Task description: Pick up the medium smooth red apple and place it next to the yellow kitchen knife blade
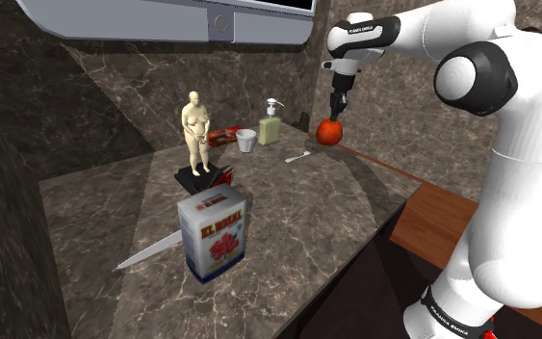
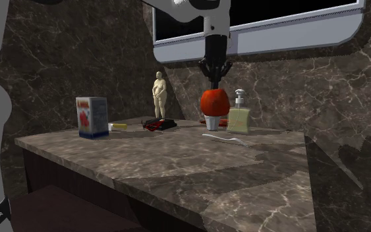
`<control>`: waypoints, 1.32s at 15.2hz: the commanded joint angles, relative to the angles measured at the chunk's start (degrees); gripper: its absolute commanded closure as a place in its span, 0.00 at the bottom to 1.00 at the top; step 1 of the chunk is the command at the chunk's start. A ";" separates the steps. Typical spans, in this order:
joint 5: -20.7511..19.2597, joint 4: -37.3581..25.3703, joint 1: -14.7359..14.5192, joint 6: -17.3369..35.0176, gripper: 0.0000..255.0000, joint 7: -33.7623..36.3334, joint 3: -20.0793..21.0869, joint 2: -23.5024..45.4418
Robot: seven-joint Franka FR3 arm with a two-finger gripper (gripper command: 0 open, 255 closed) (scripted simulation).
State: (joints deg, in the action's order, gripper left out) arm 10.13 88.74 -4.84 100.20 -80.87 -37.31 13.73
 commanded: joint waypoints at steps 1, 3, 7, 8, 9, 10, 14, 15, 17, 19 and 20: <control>0.07 -1.72 0.28 -1.59 1.00 -0.08 -0.09 0.16; 0.15 -3.49 0.49 -3.20 1.00 -0.05 -0.14 0.34; 0.38 -6.50 0.92 -5.85 1.00 -0.04 -0.22 0.78; -0.90 -4.10 -0.69 -5.04 1.00 1.54 0.03 -1.28; -2.16 -1.84 -2.22 -4.31 1.00 3.18 0.32 -3.29; -3.38 0.29 -3.63 -3.66 1.00 4.87 0.71 -5.23; -7.74 7.65 -8.13 -1.72 1.00 11.88 3.15 -12.29; -8.65 9.24 -9.00 -1.38 1.00 13.65 3.94 -13.86; -10.24 12.15 -10.56 -0.84 1.00 17.14 5.62 -16.74; -11.50 14.74 -11.91 -0.44 1.00 20.55 7.41 -19.29; -12.02 15.91 -12.51 -0.28 1.00 22.22 8.36 -20.44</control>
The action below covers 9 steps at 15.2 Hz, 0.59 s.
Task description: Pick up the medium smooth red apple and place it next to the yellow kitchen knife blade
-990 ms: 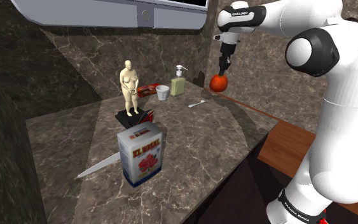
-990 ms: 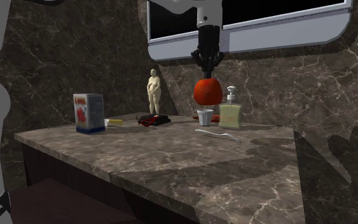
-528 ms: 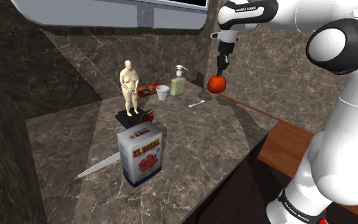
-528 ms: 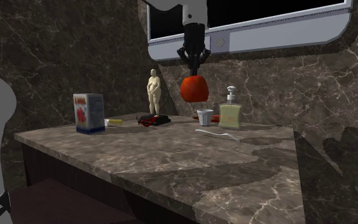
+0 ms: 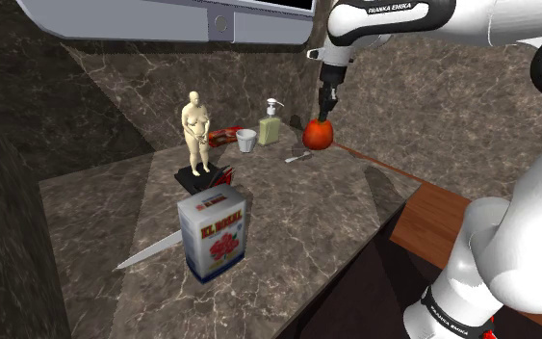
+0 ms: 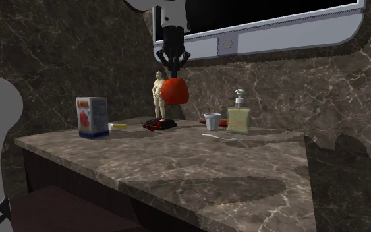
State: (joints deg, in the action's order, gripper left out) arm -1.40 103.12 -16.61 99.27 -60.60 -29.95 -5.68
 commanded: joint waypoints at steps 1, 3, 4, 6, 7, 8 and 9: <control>-0.93 2.63 -1.31 0.78 1.00 3.60 1.95 -2.10; -1.62 4.62 -2.42 1.00 1.00 6.83 3.86 -4.01; -1.86 5.51 -2.95 1.08 1.00 8.41 4.82 -4.85; -2.19 7.09 -3.99 1.22 1.00 11.52 6.75 -6.32; -2.27 7.78 -4.49 1.27 1.00 13.04 7.71 -6.95; -2.31 8.40 -5.01 1.32 1.00 14.54 8.67 -7.51; -2.31 8.96 -5.52 1.37 1.00 16.03 9.63 -8.00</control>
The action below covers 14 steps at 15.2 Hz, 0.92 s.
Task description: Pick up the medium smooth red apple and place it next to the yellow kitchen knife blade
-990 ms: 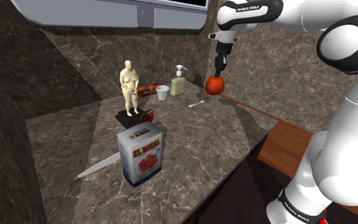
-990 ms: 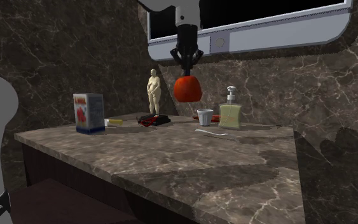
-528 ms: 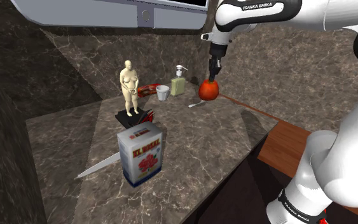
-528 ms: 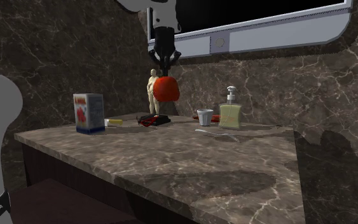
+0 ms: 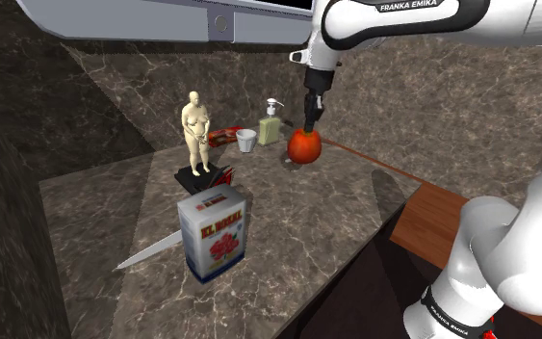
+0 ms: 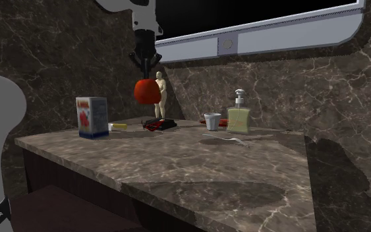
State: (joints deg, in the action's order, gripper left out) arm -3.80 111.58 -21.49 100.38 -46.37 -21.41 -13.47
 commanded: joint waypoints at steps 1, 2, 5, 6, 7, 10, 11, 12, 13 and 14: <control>0.13 0.99 -1.15 0.30 1.00 3.27 2.04 -0.63; 0.20 1.42 -1.66 0.34 1.00 4.73 2.99 -0.99; 0.57 2.32 -3.26 0.45 1.00 9.02 5.77 -1.69; 0.74 2.49 -3.80 0.48 1.00 10.43 6.68 -1.79; 0.93 2.60 -4.35 0.51 1.00 11.82 7.58 -1.84; 1.55 2.54 -6.00 0.59 1.00 15.95 10.25 -1.60; 1.77 2.40 -6.55 0.62 1.00 17.30 11.12 -1.41; 1.99 2.19 -7.11 0.64 1.00 18.65 11.99 -1.15; 2.22 1.91 -7.66 0.66 1.00 19.99 12.84 -0.83; 2.43 1.57 -8.22 0.67 1.00 21.31 13.69 -0.46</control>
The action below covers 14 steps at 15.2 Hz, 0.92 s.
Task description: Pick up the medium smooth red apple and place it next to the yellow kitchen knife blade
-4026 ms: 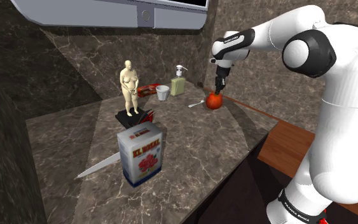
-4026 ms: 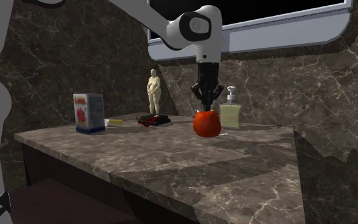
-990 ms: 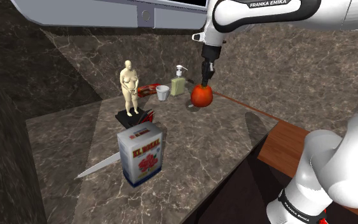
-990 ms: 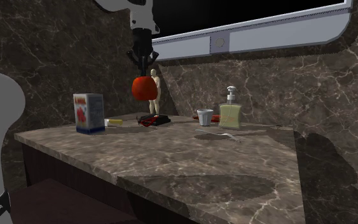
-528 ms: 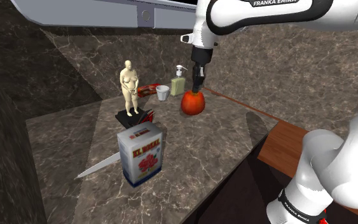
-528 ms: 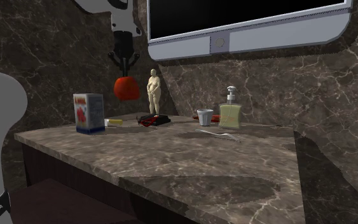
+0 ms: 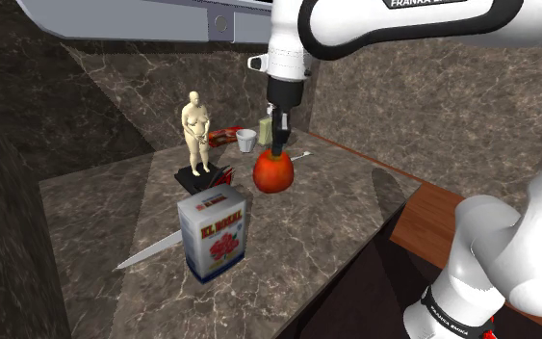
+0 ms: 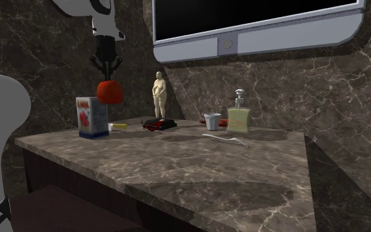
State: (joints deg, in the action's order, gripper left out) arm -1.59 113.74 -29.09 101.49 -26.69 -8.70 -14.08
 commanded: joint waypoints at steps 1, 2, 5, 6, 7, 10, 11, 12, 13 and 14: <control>0.44 -1.00 -1.17 -0.44 1.00 2.95 1.83 0.58; 0.63 -1.45 -1.72 -0.44 1.00 4.21 2.59 1.04; 0.61 0.94 -1.69 1.87 1.00 4.21 2.57 0.96; 0.60 1.71 -1.69 2.64 1.00 4.20 2.57 0.95; 0.60 2.47 -1.68 3.41 1.00 4.20 2.56 0.97; 0.59 4.68 -1.66 5.72 1.00 4.19 2.52 1.07; 0.59 5.38 -1.66 6.49 1.00 4.18 2.51 1.13; 0.59 6.08 -1.65 7.26 1.00 4.17 2.49 1.21; 0.59 6.77 -1.65 8.04 1.00 4.16 2.48 1.29; 0.60 7.44 -1.64 8.81 1.00 4.15 2.47 1.39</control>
State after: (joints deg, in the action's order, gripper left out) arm -1.00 120.72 -30.75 109.61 -22.47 -6.19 -12.88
